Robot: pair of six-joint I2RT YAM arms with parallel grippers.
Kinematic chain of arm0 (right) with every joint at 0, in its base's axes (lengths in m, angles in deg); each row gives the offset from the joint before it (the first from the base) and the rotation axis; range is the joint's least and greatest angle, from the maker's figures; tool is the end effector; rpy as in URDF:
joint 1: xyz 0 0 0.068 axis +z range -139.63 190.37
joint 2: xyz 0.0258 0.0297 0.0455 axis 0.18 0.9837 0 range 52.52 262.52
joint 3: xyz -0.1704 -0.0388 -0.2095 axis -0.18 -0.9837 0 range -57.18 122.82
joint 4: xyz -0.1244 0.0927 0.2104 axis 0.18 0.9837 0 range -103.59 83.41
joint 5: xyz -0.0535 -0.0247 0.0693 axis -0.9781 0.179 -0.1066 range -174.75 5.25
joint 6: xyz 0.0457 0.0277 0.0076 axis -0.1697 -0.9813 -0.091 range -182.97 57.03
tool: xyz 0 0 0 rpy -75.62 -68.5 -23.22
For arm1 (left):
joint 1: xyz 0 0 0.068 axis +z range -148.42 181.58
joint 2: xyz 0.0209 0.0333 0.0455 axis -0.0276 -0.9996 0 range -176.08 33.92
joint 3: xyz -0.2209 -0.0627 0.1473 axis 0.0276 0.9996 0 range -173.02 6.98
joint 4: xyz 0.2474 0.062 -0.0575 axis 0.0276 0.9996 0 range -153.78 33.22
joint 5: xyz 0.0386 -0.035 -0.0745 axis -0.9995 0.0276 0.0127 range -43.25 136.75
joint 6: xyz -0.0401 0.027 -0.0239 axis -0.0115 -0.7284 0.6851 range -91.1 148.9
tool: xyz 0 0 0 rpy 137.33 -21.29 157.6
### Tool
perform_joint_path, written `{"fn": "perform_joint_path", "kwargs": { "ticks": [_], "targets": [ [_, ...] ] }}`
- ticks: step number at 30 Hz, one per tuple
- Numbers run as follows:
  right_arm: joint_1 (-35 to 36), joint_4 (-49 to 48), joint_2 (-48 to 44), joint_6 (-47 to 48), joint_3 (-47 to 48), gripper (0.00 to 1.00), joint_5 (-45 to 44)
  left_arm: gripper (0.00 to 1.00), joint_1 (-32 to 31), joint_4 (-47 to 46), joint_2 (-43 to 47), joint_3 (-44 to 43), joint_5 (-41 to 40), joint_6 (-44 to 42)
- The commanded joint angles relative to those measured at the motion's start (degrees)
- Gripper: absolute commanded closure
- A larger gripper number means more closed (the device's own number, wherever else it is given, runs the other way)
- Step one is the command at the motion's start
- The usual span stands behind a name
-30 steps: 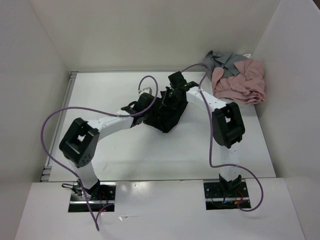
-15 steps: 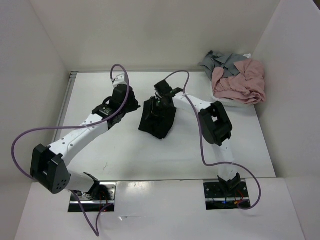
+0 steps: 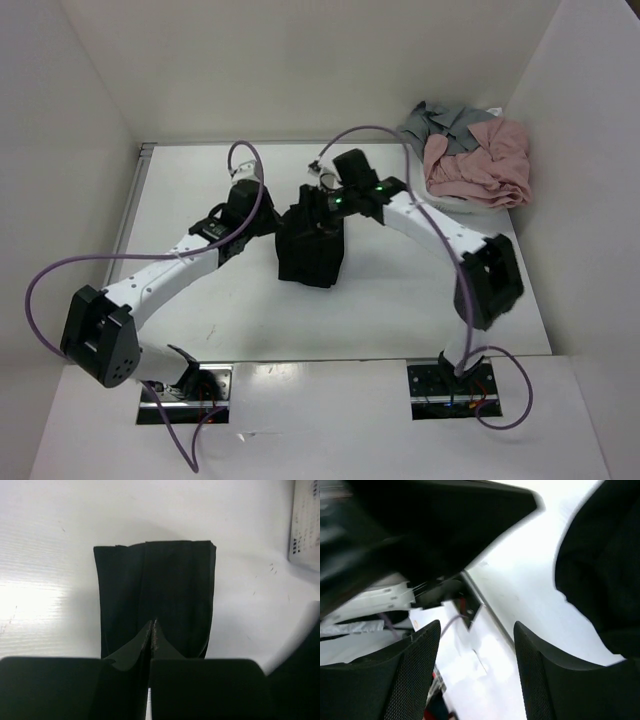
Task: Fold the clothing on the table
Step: Fold the skirt
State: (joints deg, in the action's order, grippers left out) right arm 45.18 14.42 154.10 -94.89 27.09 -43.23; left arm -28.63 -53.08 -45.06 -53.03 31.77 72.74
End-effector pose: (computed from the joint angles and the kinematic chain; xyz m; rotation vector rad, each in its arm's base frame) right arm 0.3114 0.2451 0.2849 -0.4583 2.5215 1.3738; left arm 0.2767 -0.1505 0.2960 -0.4094 2.0708 -0.5156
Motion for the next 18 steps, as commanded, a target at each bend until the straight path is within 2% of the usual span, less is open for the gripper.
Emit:
{"fn": "perform_joint_path", "kwargs": {
  "ticks": [1, 4, 6, 8, 9, 10, 13, 14, 16, 18],
  "targets": [
    [-5.52, -4.36, -8.31, -0.16, -5.58, 0.34, 2.78, 1.00, -0.36, -5.42, -0.39, 1.91, 3.99, 0.99],
    [-10.00, -4.37, -13.24, -0.16, -9.54, 0.37, 2.78, 0.99, -0.37, -9.63, -1.96, 3.06, 8.64, 0.99],
    [-11.95, -3.85, -15.78, -0.16, -10.88, 0.51, 1.29, 0.99, -0.37, -14.10, -4.41, 3.06, 13.46, 0.99],
    [-14.06, -3.32, -17.02, -0.16, -11.58, 0.69, 0.76, 1.00, -0.90, -15.95, -10.03, 1.22, 17.17, 0.99],
    [-14.59, -3.31, -17.55, -0.16, -12.11, 0.85, -0.02, 1.00, -0.90, -16.58, -14.23, 0.25, 18.92, 0.99],
    [-14.59, -3.31, -18.34, -0.16, -12.11, 0.89, -0.55, 1.00, -0.90, -17.63, -16.27, -0.80, 24.16, 0.99],
    [-15.65, -2.70, -18.96, -0.16, -13.33, 0.92, -1.09, 1.00, -0.90, -24.74, -23.49, -2.92, 37.34, 2.39],
    [-16.17, -2.09, -18.96, -0.16, -13.34, 0.92, -1.09, 1.00, -0.90, -28.42, -24.98, -2.92, 39.48, 4.22],
    [-16.70, -2.08, -19.49, -0.16, -13.87, 0.92, -1.61, 1.00, -0.90, -28.98, -28.41, -2.39, 39.17, 5.56],
    [-17.22, -2.08, -19.49, -0.16, -14.48, 0.92, -1.61, 1.00, 0.32, -24.43, -29.74, -1.87, 36.00, 7.66]
  ]
}}
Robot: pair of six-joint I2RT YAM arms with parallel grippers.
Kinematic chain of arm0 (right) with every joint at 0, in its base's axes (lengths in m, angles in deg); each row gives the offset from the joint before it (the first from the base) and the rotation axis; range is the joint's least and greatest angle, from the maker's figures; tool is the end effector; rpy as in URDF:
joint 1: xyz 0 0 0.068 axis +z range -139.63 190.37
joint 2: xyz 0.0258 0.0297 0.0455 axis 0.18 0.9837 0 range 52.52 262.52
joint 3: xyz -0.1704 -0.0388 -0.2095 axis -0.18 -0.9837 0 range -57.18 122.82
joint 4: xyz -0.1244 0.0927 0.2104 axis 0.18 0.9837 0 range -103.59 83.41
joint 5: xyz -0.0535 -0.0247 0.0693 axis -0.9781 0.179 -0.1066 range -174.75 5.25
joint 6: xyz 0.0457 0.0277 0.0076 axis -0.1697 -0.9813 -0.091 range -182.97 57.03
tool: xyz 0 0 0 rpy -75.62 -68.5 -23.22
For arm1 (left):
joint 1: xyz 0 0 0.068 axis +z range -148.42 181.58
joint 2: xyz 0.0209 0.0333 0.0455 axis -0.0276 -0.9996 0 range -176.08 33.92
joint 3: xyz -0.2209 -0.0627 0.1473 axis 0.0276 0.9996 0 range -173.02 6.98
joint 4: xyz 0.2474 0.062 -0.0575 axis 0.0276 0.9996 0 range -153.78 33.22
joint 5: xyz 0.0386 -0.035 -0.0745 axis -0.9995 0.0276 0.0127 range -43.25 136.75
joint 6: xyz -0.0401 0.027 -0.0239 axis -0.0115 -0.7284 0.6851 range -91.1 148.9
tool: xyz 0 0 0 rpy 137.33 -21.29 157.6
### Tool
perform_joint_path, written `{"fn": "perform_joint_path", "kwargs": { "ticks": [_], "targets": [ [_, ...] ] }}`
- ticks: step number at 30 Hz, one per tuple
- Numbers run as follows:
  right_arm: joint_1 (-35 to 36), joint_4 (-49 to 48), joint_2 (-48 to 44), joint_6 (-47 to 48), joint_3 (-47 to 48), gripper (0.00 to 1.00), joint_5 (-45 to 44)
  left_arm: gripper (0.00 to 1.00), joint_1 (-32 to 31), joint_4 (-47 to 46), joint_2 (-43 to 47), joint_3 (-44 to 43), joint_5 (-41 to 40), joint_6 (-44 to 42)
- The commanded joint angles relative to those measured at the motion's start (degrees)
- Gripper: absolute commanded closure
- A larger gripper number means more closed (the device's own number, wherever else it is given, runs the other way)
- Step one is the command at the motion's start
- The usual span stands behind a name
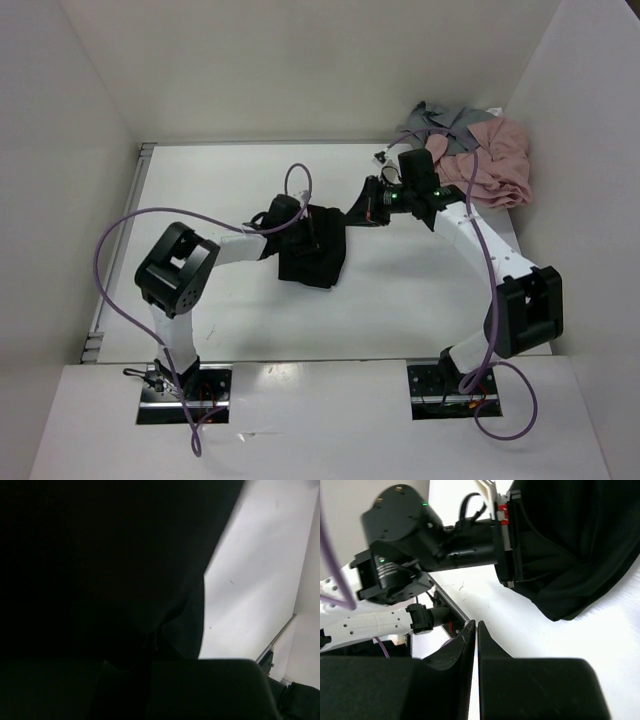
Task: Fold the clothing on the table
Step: Fold the skirt
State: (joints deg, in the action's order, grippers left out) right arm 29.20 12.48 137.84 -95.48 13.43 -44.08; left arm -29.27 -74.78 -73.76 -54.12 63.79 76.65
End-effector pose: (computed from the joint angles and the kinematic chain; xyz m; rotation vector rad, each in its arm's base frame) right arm 0.3022 0.1275 0.3064 -0.1169 2.3948 1.2585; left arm 0.3379 -0.2141 0.1655 -0.1680 2.3756 -1.0485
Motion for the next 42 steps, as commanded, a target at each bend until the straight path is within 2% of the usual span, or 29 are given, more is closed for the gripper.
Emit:
{"fn": "perform_joint_path", "kwargs": {
  "ticks": [1, 7, 12, 14, 15, 17, 20, 22, 23, 26, 27, 28, 30, 31, 32, 35, 38, 42],
  "targets": [
    [-1.25, -0.14, -3.23, 0.95, -0.82, 0.92, -0.76, 1.00, 1.84, -1.84, -1.65, 1.58, 3.01, 4.45],
    [-1.78, -0.14, -3.76, 0.96, -1.35, 0.92, -0.76, 1.00, 7.55, 1.51, -1.13, 6.78, -1.22, 8.68],
    [-1.78, -0.14, -4.81, 2.10, -1.88, 0.92, -0.76, 1.00, 8.09, 0.28, 1.58, 7.93, 0.45, 8.77],
    [-1.78, 0.39, -4.81, 2.62, -2.41, 0.91, -1.28, 1.00, 6.77, 1.41, 5.96, 5.56, 0.45, 6.76],
    [-1.78, 1.09, -4.81, 3.24, -2.41, 0.88, -1.29, 1.00, 6.25, 2.90, 7.64, 4.25, -1.03, 5.79],
    [-1.78, 1.62, -4.81, 3.94, -2.93, 0.74, -2.51, 1.00, 5.45, 7.30, 13.09, 0.47, -1.57, 2.89],
    [-1.78, 2.32, -5.42, 4.56, -4.16, 0.65, -4.36, 1.00, 5.45, 11.52, 20.47, -2.69, -2.18, 0.42],
    [-2.31, 2.32, -6.04, 4.56, -5.65, 0.64, -5.50, 0.97, 5.45, 14.51, 24.60, -3.23, -2.18, -1.50],
    [-2.31, 2.85, -6.82, 4.56, -5.66, 0.64, -6.55, 0.93, 5.45, 16.35, 25.67, -3.84, -2.18, -1.52],
    [-2.31, 4.25, -8.67, 5.09, -6.88, 0.55, -10.32, 0.81, 5.45, 16.98, 30.93, -0.35, -1.39, -2.31],
    [-2.83, 4.78, -10.07, 5.09, -6.89, 0.51, -11.47, 0.68, 5.45, 16.98, 34.95, 1.23, -1.39, -2.31],
    [-2.83, 4.79, -10.87, 4.57, -7.41, 0.47, -12.44, 0.59, 5.45, 16.98, 37.52, 4.64, -4.35, -1.78],
    [-4.50, 6.10, -14.10, 4.56, -8.12, 0.43, -14.55, 0.49, 5.45, 19.25, 46.71, 7.39, -9.01, -1.08],
    [-5.20, 6.10, -15.61, 3.87, -8.81, 0.43, -15.34, 0.35, 5.45, 20.40, 50.08, 8.27, -14.17, -1.08],
    [-6.69, 6.71, -17.19, 3.86, -9.60, 0.41, -16.31, 0.28, 5.45, 22.67, 53.42, 8.80, -16.57, -1.08],
    [-9.06, 8.12, -24.74, 3.86, -11.19, 0.34, -23.67, 0.00, 5.45, 29.25, 66.85, 7.23, -24.82, -3.62],
    [-11.08, 8.91, -32.65, 3.86, -11.81, 0.28, -26.86, 0.00, 5.98, 34.54, 71.72, 6.70, -30.29, -4.33],
    [-13.64, 10.85, -41.62, 3.86, -11.29, 0.20, -31.43, 0.00, 5.98, 39.74, 77.61, 7.75, -32.95, -2.83]
  ]
}}
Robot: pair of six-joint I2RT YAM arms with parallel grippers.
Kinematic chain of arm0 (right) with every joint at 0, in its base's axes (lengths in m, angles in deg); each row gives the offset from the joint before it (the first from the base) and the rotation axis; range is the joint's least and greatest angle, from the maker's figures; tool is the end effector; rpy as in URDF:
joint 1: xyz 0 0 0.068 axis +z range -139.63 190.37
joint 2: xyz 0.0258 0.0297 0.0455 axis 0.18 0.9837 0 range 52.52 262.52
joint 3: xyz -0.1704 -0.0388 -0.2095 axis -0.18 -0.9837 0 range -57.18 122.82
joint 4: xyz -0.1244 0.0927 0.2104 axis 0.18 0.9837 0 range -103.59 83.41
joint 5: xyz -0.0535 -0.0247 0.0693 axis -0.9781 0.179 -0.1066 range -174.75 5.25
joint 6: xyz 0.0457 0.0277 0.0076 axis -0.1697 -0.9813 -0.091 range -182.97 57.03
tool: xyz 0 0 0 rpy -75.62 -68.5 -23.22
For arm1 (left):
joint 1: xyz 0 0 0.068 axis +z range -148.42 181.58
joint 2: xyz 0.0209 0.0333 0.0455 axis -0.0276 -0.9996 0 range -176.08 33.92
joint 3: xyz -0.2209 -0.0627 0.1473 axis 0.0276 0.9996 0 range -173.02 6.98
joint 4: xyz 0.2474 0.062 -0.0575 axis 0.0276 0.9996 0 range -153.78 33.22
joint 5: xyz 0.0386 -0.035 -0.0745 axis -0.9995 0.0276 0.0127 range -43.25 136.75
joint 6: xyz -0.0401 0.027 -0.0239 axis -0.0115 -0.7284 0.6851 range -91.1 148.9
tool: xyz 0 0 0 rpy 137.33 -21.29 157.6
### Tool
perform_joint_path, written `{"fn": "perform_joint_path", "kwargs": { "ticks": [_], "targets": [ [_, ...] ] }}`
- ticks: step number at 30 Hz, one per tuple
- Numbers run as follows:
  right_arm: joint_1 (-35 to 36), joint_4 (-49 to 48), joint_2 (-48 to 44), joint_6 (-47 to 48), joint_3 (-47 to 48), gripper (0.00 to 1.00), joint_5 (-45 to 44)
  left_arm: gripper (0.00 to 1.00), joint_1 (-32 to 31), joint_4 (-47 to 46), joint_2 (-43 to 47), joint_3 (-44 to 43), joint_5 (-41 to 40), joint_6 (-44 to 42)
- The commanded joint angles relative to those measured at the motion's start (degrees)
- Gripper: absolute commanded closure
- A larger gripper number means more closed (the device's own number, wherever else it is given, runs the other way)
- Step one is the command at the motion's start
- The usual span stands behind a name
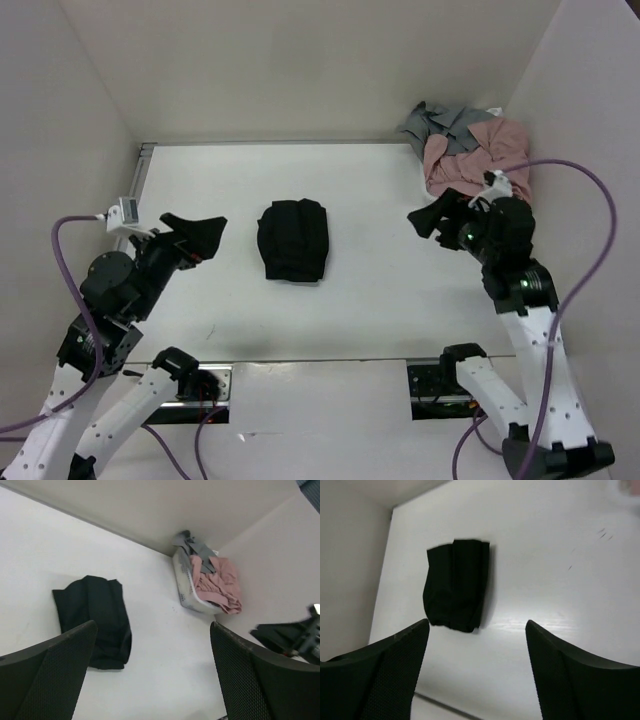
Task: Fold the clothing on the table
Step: Fold the skirt
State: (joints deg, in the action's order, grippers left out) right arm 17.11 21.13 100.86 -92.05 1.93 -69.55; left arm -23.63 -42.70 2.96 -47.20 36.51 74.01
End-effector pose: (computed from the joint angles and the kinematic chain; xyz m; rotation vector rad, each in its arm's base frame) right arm 0.1708 0.0294 0.3714 0.2203 2.0232 0.6626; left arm 0.0968 -0.0386 0.4051 -0.4197 1.5382 -0.8327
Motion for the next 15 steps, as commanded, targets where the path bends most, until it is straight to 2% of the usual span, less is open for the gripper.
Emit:
{"fn": "perform_joint_path", "kwargs": {
  "ticks": [1, 6, 9, 15],
  "targets": [
    [-2.08, 2.72, -8.48, 0.43, 0.21, 0.16, -7.37, 0.00, 0.34, 8.18, 1.86, 1.52, -6.19, -0.19],
    [-4.80, 3.34, -18.62, -1.94, -1.71, 0.01, -15.01, 0.00, 0.87, 11.70, 7.57, 5.30, -8.30, 0.95],
    [-4.81, 4.13, -22.49, -3.08, -3.04, 0.00, -18.53, 0.00, 0.87, 12.41, 9.16, 5.92, -8.30, 1.74],
    [-4.81, 4.13, -23.55, -3.70, -3.57, 0.00, -19.77, 0.00, 0.87, 12.41, 11.62, 5.92, -8.30, 1.22]
  ]
}}
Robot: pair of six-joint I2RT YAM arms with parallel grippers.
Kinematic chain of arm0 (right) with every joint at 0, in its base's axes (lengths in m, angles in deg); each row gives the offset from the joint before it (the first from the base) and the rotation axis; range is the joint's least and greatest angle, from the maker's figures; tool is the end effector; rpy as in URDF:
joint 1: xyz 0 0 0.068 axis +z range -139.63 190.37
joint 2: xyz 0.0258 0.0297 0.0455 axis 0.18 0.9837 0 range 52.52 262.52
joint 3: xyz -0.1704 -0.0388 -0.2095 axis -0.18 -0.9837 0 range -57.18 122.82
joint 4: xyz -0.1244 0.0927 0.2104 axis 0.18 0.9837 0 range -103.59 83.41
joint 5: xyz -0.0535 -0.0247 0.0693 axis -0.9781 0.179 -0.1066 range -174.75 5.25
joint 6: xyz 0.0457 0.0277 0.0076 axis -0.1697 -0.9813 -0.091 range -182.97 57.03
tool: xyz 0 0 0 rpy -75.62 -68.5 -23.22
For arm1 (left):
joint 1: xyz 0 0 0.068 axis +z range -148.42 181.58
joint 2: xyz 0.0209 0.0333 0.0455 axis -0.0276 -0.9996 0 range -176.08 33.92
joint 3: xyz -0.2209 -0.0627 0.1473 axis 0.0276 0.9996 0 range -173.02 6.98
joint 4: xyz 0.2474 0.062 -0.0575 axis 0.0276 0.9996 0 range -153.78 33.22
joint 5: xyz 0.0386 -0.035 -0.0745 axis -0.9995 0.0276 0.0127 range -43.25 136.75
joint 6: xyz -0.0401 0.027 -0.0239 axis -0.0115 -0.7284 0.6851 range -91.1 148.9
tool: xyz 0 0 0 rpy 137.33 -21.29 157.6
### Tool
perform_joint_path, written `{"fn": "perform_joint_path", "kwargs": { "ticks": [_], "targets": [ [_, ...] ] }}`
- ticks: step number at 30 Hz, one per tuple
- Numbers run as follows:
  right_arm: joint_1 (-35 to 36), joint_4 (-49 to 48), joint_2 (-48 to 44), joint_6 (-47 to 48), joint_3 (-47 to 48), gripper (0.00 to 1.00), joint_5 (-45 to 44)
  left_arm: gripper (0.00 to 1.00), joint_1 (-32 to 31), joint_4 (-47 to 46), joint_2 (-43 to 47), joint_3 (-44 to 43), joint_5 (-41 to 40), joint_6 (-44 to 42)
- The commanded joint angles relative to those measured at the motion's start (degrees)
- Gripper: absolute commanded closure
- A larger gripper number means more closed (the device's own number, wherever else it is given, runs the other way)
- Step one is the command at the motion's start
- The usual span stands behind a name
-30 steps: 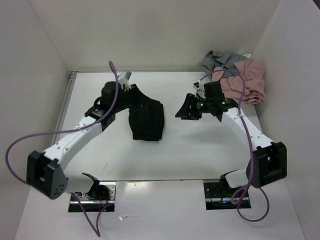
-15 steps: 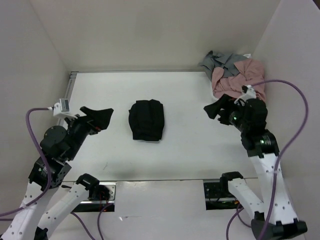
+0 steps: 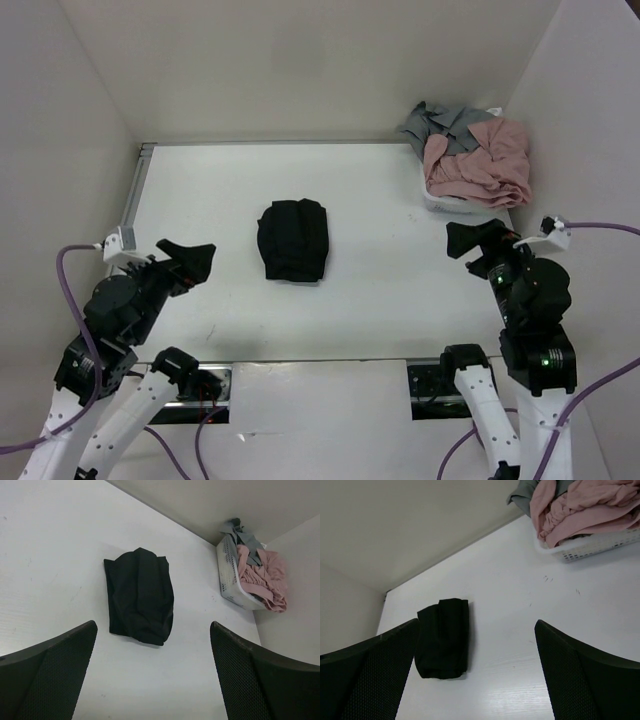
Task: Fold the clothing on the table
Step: Fold the skirt
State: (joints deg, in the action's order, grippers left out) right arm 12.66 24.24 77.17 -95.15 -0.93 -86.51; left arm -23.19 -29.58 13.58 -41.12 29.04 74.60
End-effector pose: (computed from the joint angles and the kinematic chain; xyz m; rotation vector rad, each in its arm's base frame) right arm 0.0663 0.0014 0.3911 0.4604 1.6337 0.4260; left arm 0.0667 -0.0189 0.3603 -0.5432 1.6339 -0.6620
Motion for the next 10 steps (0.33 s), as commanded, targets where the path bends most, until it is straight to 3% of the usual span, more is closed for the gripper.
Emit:
{"fn": "perform_joint_path", "kwargs": {
  "ticks": [1, 10],
  "targets": [
    [-0.35, 1.02, 0.14, -0.60, -0.70, 0.00, -2.81, 0.00, 0.43, -0.71, 1.52, 0.45, -0.83, 0.63],
    [-0.35, 1.02, 0.14, -0.60, -1.23, 0.00, -2.28, 0.00, 0.43, -0.19, 3.37, 1.07, -1.45, 0.88]
  ]
}}
